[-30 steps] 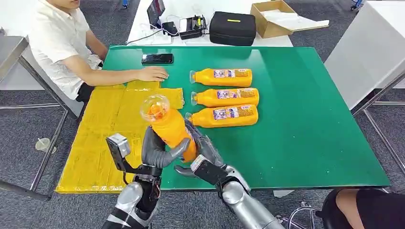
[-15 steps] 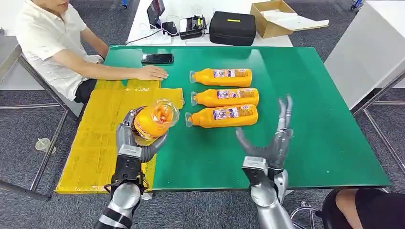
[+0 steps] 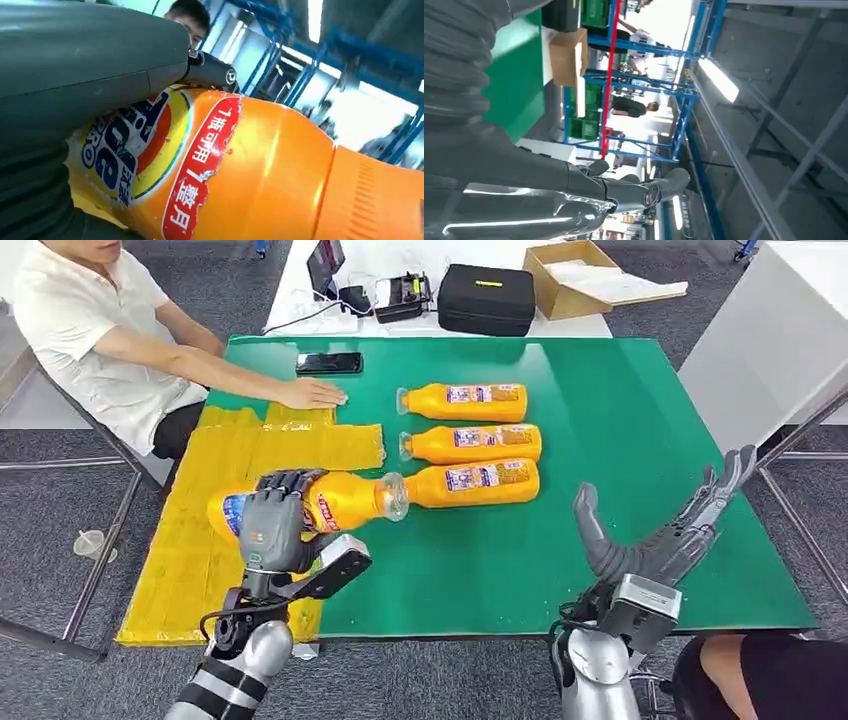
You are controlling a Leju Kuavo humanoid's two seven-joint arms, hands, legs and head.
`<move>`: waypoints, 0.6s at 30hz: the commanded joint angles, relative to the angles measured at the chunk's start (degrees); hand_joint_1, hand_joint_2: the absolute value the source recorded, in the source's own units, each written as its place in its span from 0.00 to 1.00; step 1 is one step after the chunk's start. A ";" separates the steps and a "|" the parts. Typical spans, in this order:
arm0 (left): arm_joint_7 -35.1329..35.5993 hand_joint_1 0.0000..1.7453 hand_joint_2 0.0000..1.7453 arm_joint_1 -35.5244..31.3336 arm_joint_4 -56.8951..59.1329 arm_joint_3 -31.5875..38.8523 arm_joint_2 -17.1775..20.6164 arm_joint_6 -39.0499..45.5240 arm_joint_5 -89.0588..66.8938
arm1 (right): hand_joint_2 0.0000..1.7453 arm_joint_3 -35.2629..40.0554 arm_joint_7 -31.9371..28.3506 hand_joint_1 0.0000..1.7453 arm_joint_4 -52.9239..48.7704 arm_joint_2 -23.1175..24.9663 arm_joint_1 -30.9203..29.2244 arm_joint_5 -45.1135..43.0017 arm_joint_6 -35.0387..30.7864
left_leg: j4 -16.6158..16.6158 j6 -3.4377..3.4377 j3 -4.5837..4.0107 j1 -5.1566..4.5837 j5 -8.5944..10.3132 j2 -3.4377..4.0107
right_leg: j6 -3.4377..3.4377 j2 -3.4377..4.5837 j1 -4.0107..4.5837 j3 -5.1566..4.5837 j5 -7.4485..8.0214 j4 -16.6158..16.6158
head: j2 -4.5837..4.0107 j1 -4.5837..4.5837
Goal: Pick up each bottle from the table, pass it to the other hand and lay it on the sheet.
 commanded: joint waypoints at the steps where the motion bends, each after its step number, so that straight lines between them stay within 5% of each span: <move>1: 3.19 1.00 1.00 -11.28 22.48 -2.32 1.34 -14.97 -4.20 | 1.00 4.65 -0.35 0.00 10.00 -3.60 -1.44 -5.55 -4.79 | -0.10 -0.01 0.30 0.06 -0.01 -0.01 | -0.18 -0.08 0.09 0.36 -0.01 -0.15 | 0.00 0.00; 18: 8.22 1.00 1.00 -20.75 38.63 -4.36 -1.01 -20.71 -8.79 | 1.00 6.31 -0.35 0.00 16.00 -4.14 -2.87 -6.54 -2.82 | 0.03 -0.01 0.20 0.05 -0.06 0.09 | -0.20 0.02 0.09 0.24 -0.05 -0.01 | 0.00 0.00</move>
